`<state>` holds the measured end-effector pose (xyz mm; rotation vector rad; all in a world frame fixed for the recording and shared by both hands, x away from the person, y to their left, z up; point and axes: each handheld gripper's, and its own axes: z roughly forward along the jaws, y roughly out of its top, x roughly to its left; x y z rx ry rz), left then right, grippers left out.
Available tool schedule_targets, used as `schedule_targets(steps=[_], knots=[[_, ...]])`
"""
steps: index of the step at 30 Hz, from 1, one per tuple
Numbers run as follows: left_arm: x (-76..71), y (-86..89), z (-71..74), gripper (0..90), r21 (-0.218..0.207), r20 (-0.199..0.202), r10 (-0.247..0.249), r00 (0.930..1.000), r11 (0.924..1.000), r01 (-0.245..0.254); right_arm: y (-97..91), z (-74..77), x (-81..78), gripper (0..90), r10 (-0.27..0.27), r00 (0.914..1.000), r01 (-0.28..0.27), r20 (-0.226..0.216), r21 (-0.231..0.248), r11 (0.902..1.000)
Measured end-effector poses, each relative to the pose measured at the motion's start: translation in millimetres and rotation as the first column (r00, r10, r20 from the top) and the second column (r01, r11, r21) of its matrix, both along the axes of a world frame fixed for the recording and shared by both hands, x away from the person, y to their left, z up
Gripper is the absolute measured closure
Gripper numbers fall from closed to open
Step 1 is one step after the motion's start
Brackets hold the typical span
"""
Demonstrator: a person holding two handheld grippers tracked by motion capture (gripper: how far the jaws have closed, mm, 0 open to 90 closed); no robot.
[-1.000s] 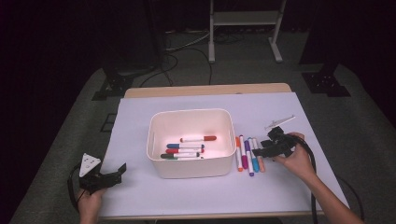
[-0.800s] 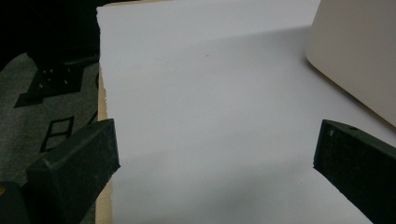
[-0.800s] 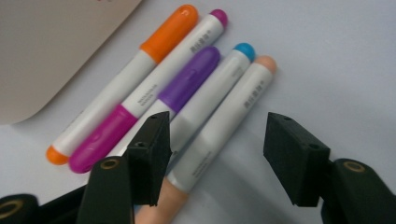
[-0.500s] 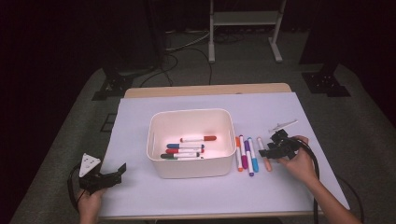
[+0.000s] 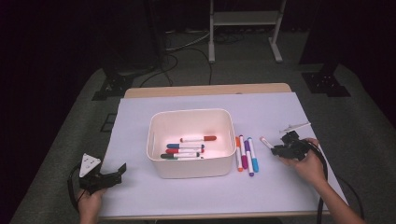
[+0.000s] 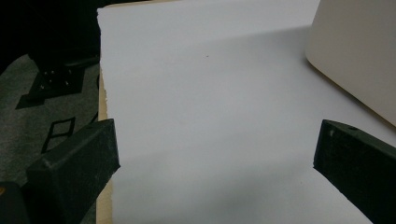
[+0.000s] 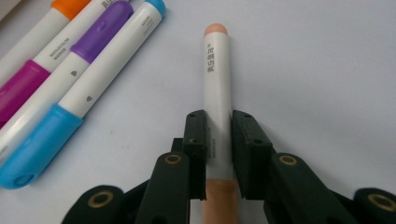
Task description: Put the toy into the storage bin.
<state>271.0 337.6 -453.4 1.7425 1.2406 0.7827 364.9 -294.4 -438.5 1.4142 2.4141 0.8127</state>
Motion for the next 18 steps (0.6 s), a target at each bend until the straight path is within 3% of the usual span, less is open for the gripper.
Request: schedule_targets(steps=[7,11,18], knots=[[0.0,-0.2,0.0,0.0,0.004,0.000,-0.001,1.0000,1.0000,0.001,-5.8,6.0,-11.4,75.9,0.028,0.9989,-0.025,-0.036,0.087,0.9959],[0.1,-0.5,-0.1,0.0,0.005,0.000,0.000,1.0000,1.0000,0.000,-8.0,12.7,-18.7,75.9,0.039,0.9984,-0.033,-0.041,0.133,0.9906],[0.2,-0.6,0.0,0.0,0.005,-0.002,0.001,1.0000,1.0000,-0.001,-6.1,30.9,-30.0,75.8,0.087,0.9959,-0.081,-0.026,0.172,0.9818]])
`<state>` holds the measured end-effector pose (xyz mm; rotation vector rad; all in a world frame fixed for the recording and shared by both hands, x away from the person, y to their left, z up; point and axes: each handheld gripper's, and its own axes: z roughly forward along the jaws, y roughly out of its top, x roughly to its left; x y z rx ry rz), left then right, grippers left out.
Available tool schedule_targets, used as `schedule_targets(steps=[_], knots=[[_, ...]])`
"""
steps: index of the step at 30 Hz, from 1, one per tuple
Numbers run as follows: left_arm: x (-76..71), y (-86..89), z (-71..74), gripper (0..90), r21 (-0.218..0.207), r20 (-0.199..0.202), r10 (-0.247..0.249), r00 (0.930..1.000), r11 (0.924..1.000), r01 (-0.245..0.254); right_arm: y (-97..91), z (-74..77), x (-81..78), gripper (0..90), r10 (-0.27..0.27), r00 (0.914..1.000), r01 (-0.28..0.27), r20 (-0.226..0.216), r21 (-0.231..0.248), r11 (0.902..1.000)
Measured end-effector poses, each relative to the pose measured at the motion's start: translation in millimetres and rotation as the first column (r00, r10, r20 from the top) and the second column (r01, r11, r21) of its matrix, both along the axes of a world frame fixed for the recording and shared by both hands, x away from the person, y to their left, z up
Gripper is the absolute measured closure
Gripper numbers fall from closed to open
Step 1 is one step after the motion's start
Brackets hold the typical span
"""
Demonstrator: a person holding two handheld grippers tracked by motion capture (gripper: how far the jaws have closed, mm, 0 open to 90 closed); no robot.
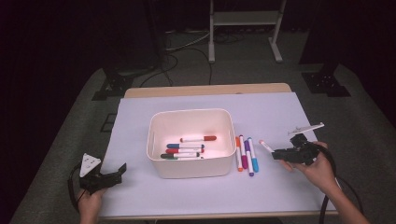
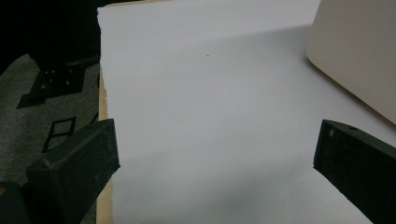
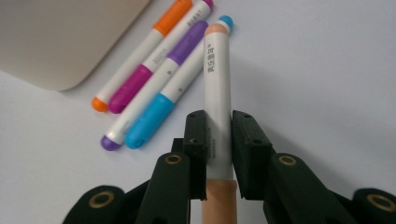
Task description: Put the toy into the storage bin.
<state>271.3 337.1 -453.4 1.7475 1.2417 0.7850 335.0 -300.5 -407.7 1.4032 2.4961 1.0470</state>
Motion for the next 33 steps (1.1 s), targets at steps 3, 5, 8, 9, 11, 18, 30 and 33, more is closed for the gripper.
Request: schedule_targets(steps=[3,5,8,9,11,18,30,33], knots=[[0.0,0.0,0.0,0.0,0.000,0.000,0.000,1.0000,1.0000,0.000,3.0,9.5,-4.2,75.9,0.015,0.9999,-0.015,0.006,0.014,0.9998],[0.0,0.0,0.0,0.0,0.000,0.000,0.000,1.0000,1.0000,0.000,4.3,16.4,-6.1,75.9,0.026,0.9995,-0.026,0.018,0.025,0.9993],[0.3,0.0,-0.1,0.0,0.000,-0.001,0.001,1.0000,1.0000,-0.001,5.7,28.0,-8.6,75.9,0.037,0.9988,-0.039,0.031,0.046,0.9982],[0.3,0.0,-0.1,0.0,0.000,-0.001,0.001,1.0000,1.0000,-0.001,6.2,32.1,-9.3,75.8,0.042,0.9985,-0.044,0.036,0.051,0.9977],[0.2,-0.1,-0.1,0.0,-0.001,0.000,0.000,1.0000,1.0000,0.000,7.9,40.5,-10.7,75.8,0.056,0.9975,-0.059,0.044,0.060,0.9965],[0.0,-0.1,0.0,0.0,0.001,0.000,0.000,1.0000,1.0000,0.000,17.1,75.4,-16.3,75.8,0.097,0.9909,-0.103,0.094,0.061,0.9929],[-0.2,0.2,0.2,0.0,0.001,-0.001,-0.003,1.0000,1.0000,0.003,56.4,124.7,-19.7,75.8,0.223,0.9624,-0.235,0.155,0.068,0.9696],[-0.1,0.2,0.0,0.0,-0.001,0.001,-0.002,1.0000,1.0000,0.002,72.0,135.0,-21.2,75.8,0.264,0.9484,-0.278,0.175,0.060,0.9586]])
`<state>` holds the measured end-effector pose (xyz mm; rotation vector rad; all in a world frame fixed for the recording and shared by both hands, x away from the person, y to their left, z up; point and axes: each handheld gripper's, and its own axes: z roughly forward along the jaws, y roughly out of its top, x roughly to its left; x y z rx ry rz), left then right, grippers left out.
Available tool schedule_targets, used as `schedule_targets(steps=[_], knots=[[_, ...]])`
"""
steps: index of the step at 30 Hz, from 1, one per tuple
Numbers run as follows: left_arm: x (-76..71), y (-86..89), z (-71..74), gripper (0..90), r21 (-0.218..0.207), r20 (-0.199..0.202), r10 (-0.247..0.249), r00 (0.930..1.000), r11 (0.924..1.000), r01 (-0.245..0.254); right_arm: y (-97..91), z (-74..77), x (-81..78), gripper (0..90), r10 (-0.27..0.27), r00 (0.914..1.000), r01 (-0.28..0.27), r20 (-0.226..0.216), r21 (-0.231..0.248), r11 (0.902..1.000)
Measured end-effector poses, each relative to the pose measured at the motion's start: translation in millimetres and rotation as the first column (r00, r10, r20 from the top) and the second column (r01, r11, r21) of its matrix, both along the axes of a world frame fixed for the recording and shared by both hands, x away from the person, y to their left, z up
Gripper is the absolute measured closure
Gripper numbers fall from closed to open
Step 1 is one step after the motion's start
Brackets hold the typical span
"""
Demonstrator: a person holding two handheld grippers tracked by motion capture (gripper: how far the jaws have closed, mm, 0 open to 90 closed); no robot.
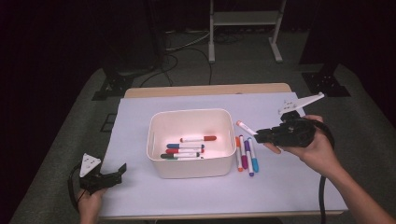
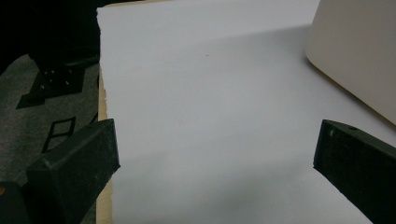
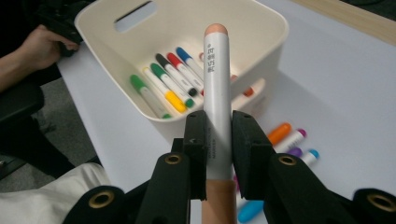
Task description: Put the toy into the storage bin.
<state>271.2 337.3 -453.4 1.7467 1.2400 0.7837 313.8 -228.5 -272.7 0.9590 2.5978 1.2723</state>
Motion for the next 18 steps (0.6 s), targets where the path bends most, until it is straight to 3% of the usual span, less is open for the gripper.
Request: schedule_targets(steps=[8,18], knots=[[0.5,0.0,-0.1,0.0,-0.002,-0.002,-0.001,1.0000,1.0000,0.001,36.1,11.7,1.0,75.9,0.091,0.9958,-0.091,0.014,0.002,0.9958],[0.5,0.3,-0.1,0.0,-0.010,-0.003,-0.002,1.0000,0.9999,0.002,85.7,12.9,11.1,75.8,0.208,0.9782,-0.208,-0.006,-0.028,0.9778]])
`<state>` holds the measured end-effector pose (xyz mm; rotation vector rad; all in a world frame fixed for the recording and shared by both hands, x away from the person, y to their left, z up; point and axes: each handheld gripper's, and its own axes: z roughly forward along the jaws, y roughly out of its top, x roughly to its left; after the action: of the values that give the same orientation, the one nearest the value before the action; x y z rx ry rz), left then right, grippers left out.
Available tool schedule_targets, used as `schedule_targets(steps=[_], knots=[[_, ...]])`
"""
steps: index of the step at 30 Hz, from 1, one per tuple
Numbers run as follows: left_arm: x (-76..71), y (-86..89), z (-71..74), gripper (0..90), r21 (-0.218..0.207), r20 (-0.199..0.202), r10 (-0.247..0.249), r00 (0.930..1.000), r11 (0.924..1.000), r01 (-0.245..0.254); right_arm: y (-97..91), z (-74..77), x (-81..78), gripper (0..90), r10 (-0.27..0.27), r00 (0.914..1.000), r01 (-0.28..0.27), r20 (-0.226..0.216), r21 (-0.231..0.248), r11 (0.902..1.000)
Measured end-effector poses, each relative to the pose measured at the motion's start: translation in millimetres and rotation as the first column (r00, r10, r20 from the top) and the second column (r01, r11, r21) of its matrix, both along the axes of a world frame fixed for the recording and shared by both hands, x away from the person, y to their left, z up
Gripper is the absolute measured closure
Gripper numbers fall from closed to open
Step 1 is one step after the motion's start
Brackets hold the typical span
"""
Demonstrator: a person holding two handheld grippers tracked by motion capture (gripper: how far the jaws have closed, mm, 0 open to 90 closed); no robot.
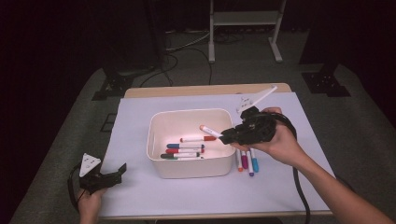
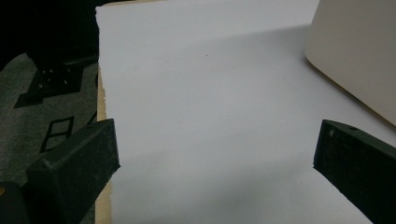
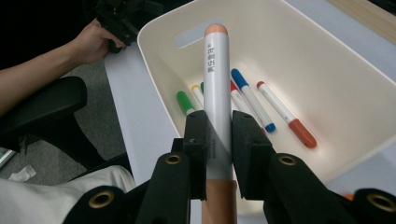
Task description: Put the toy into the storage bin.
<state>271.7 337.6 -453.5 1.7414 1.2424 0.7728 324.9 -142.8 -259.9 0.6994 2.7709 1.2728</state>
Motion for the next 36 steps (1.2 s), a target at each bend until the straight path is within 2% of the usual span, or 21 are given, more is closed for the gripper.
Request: schedule_targets(steps=[9,16,24,36], knots=[[0.1,0.4,0.2,0.0,-0.002,-0.004,-0.003,1.0000,1.0000,0.003,39.5,-7.1,10.4,75.8,0.097,0.9952,-0.097,-0.013,-0.013,0.9952],[0.4,0.9,0.1,0.0,-0.005,-0.005,-0.006,1.0000,1.0000,0.006,64.7,-15.9,20.3,75.9,0.156,0.9872,-0.157,-0.032,-0.042,0.9867],[0.6,1.0,0.1,0.0,-0.002,-0.005,-0.008,1.0000,1.0000,0.008,80.9,-27.1,30.3,75.9,0.188,0.9814,-0.190,-0.040,-0.066,0.9795],[0.7,1.1,0.1,0.0,-0.004,-0.004,-0.008,1.0000,1.0000,0.008,106.6,-52.1,41.8,75.8,0.229,0.9705,-0.236,-0.074,-0.101,0.9665]])
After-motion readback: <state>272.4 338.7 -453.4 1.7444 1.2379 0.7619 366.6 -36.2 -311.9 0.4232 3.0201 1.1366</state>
